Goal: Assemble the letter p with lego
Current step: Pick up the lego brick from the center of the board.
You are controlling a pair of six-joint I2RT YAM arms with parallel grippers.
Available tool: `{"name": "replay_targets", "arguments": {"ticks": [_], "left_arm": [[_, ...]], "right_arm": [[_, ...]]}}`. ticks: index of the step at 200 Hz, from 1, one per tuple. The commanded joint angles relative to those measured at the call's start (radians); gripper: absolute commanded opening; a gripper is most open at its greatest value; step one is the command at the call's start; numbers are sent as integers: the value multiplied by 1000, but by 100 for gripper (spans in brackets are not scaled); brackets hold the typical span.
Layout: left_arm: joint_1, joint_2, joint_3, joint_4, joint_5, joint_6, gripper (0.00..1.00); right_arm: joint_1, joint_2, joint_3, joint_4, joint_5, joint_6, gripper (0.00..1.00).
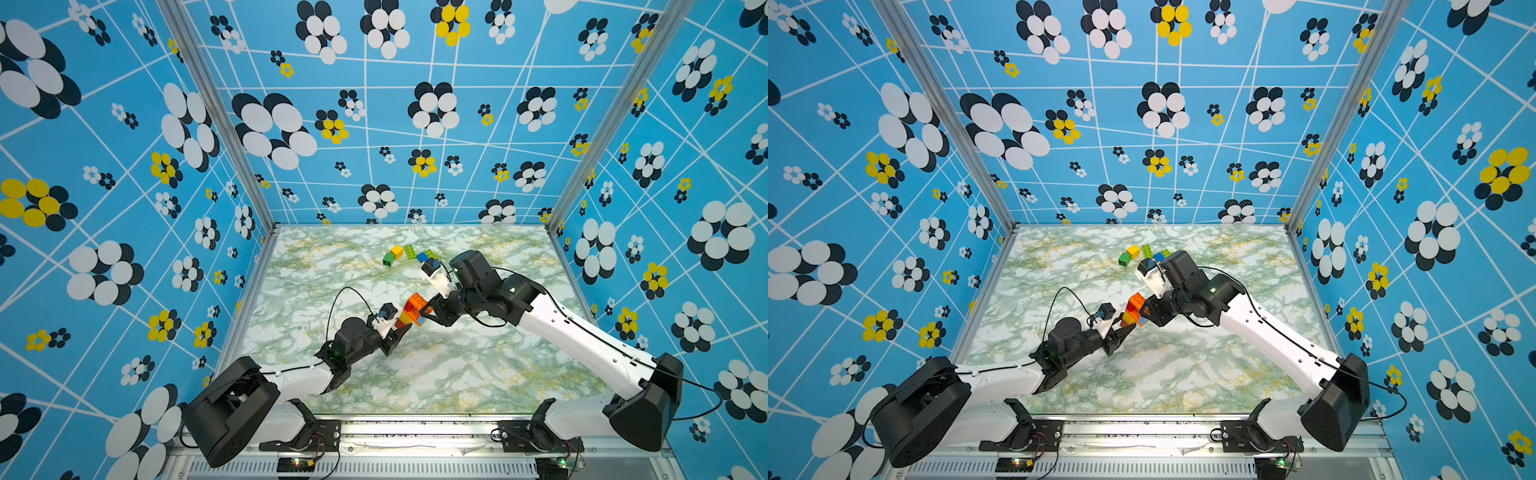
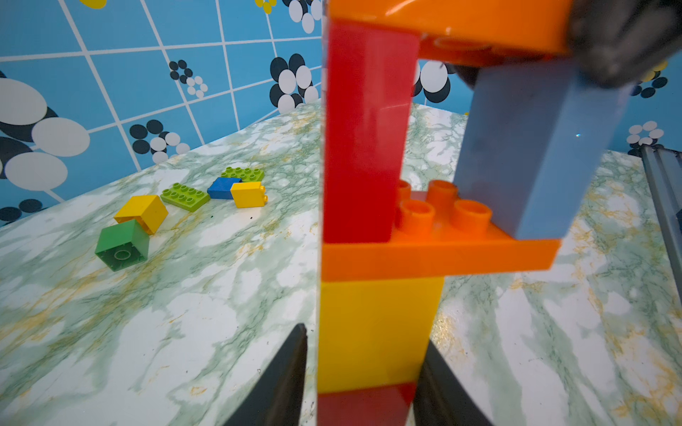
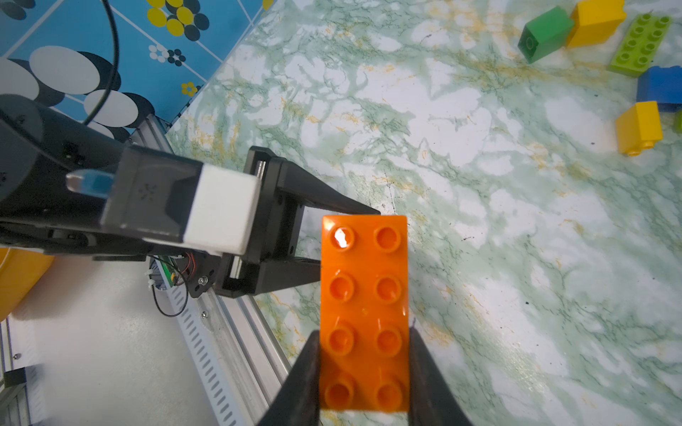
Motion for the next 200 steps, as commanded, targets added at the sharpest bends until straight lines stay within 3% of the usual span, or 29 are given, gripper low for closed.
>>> {"name": "replay_targets", "arguments": {"ticks": [1,59,200], "left_arm": [[-3,9,1,28,12,14,44],[-7,11,10,22,20,8,31],[-43,-64,25,-46,-127,106,30]], "right_arm": [[12,8,24,-7,-16,10,19],[17,17,22,-1,-9,14,19],[42,88,39,-120,-8,-13,19]]}}
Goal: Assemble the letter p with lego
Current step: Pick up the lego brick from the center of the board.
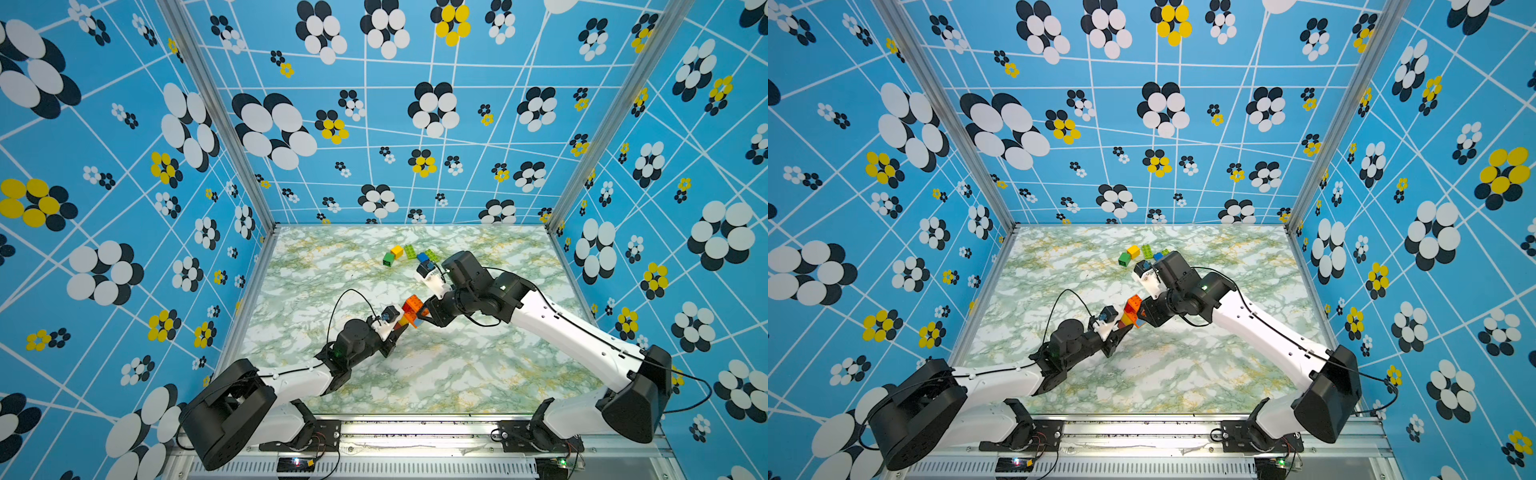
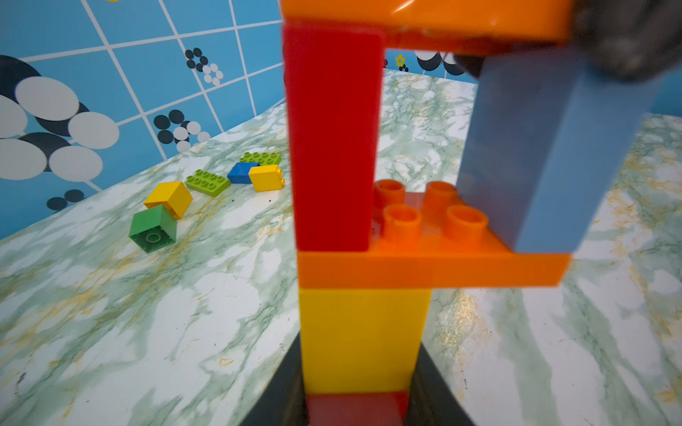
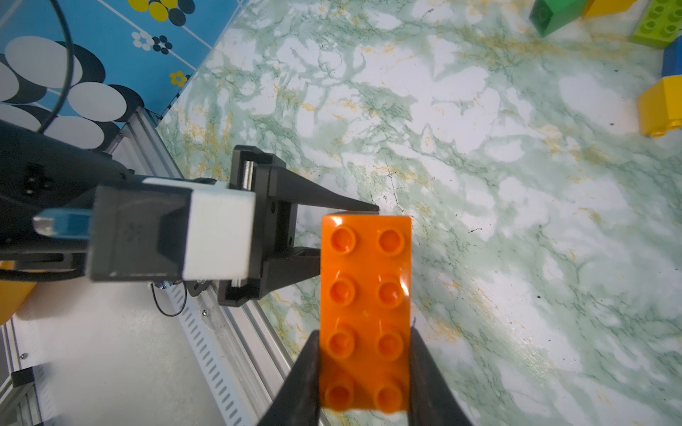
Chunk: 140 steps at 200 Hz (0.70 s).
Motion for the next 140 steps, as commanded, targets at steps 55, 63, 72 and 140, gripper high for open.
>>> {"name": "replay_targets", "arguments": {"ticks": [55,63,72,140], "left_arm": [[-16,-45,25,34,-44,37,30],[-16,-42,25,34,-47,34,30],[-17,-37,27,35,-49,29,30],[-15,25,31,45,-74,-8,30]], "right_arm": [[23,30,15,-84,-13,-36,24],[24,27,15,-78,-13,-31,28],[24,22,15,-69,-13,-28,32],[23,-54,-2,-9,55,-17,70]]}}
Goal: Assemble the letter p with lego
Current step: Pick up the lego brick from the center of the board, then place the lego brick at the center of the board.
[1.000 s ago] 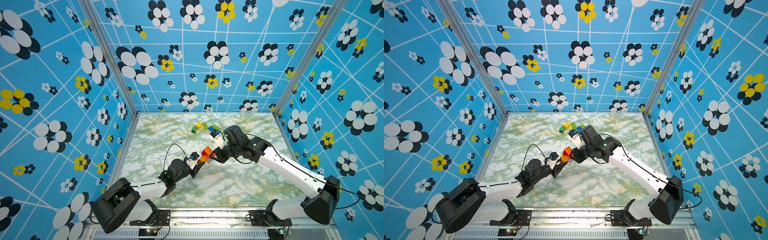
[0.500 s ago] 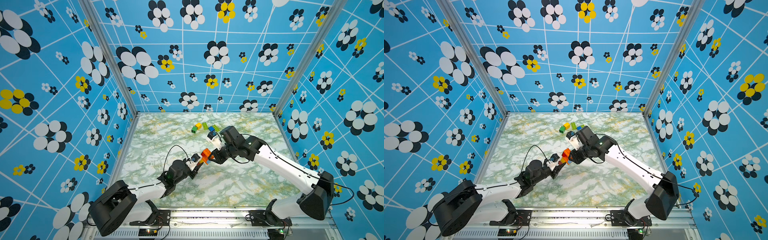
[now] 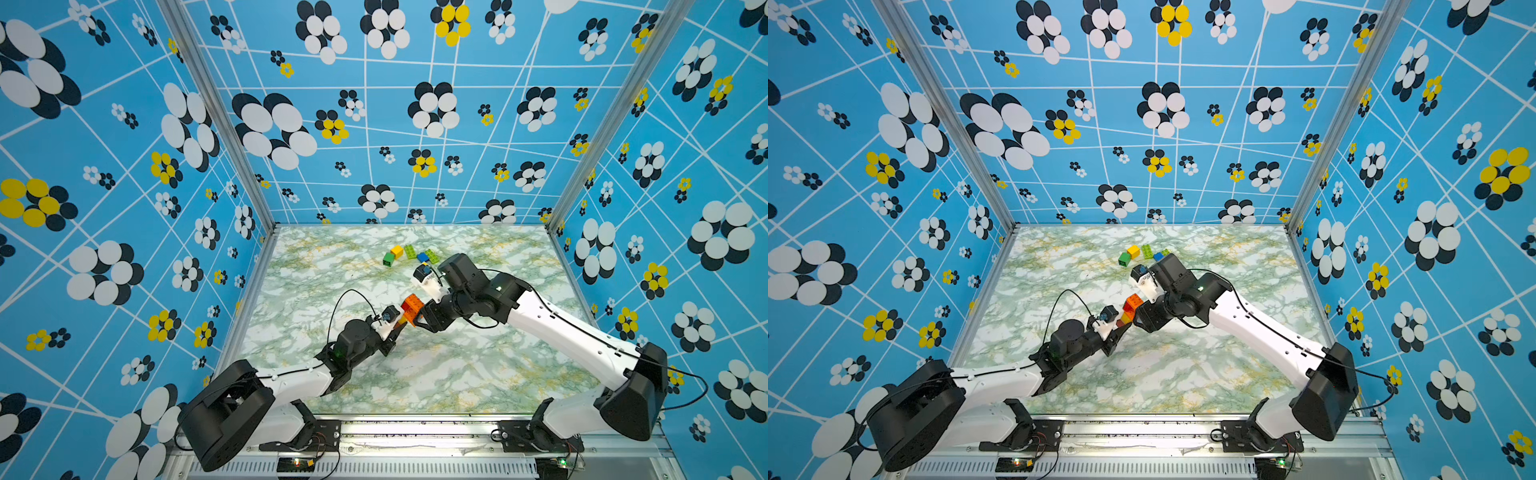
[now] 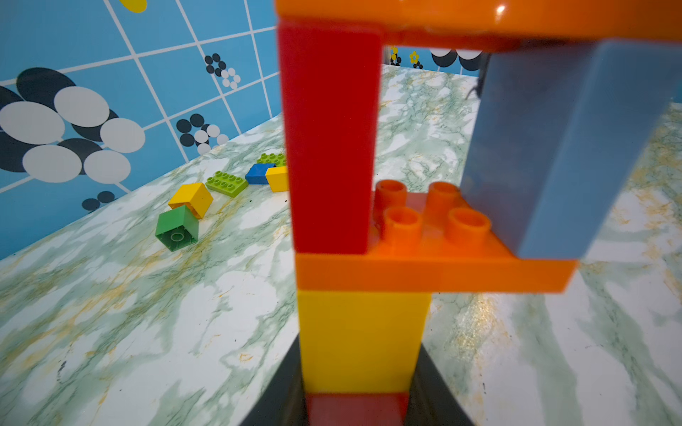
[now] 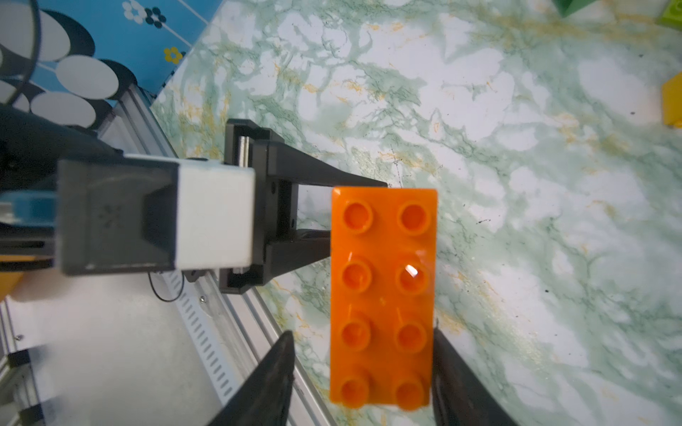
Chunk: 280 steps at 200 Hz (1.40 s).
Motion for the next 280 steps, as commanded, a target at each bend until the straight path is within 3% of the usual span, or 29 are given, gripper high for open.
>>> {"name": "replay_targets", "arguments": {"ticks": [1,48,88,136,194,280], "left_arm": [[-5,20,27,42,-21,-24,30],[64,23,87,-108,-81,-119,28],[195,70,270,-513,-192,-200,26],[365,193,540,-926,-205,-348,27],[535,435,859,-1273,-90,-370,25],[634,695,1190,-1568,-52,-374,22]], "right_arm": [[5,-57,-5,13,45,-3,70],[-35,-173,-66,84,183,-13,73],[-98,-263,-135,131,256,-10,72],[-104,-319,-204,155,288,-20,72],[-115,-411,-291,175,288,-29,71],[-126,-484,-364,195,300,-47,71]]}}
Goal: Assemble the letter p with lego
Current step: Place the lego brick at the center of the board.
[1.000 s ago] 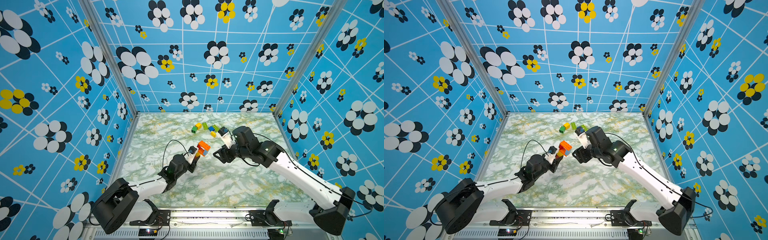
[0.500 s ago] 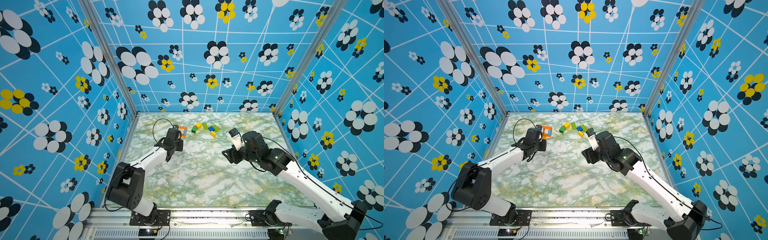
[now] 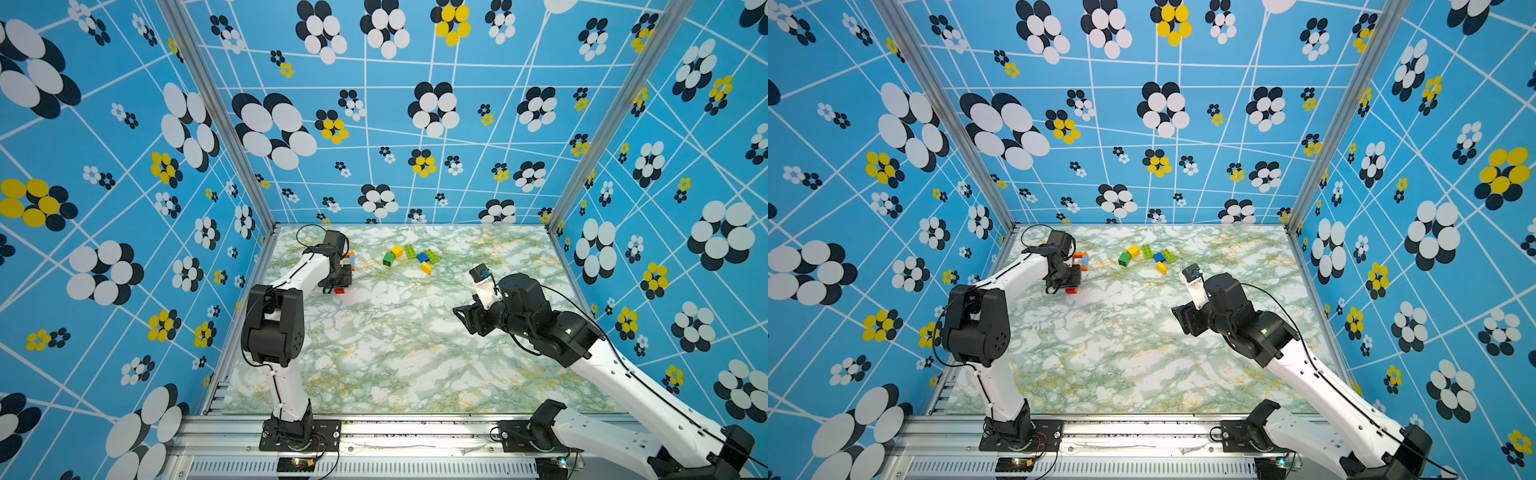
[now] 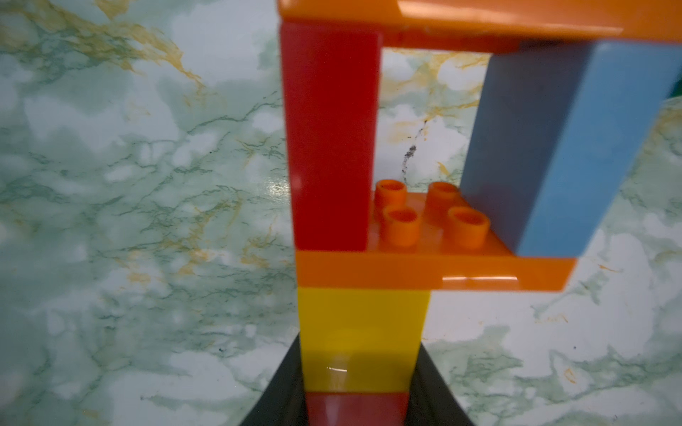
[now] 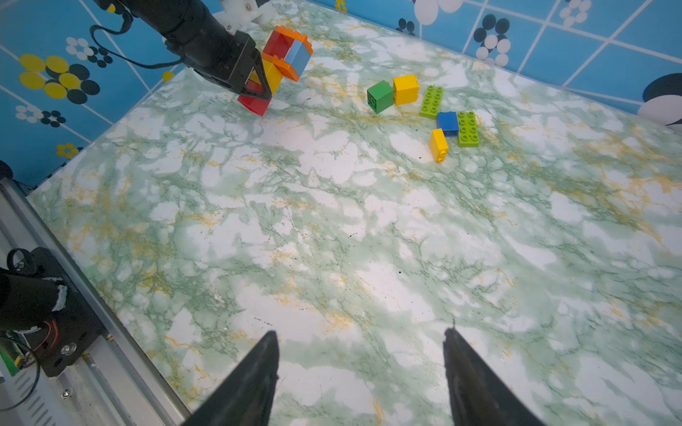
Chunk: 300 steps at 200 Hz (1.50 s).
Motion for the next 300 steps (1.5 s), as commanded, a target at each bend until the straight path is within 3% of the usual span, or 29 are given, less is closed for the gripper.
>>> {"name": "replay_targets", "arguments": {"ticks": [1,88,130,145,150,193,240,280,300], "left_arm": [[24,59,66,-123,31,-9,22],[49,221,211,-225,44,3,25],[51,247,247,-242,68,14,41],[54,248,249,-241,70,18,42],[54,247,248,-237,72,21,47],[51,214,249,-240,93,33,56],[46,-46,62,-117,71,-35,65],[38,-474,-402,355,100,-202,67],[39,-629,-577,502,90,-239,69]], "right_arm": [[-9,-20,-18,21,19,-19,71],[-13,-28,-42,35,16,-22,71],[-15,-24,-43,40,22,-23,71],[-15,-22,-42,43,26,-23,71],[-16,-23,-42,45,26,-24,71],[-24,1,-42,56,49,-6,71],[-53,168,-11,127,140,77,75],[-135,470,117,195,90,84,76],[-172,621,209,223,72,70,75]]}}
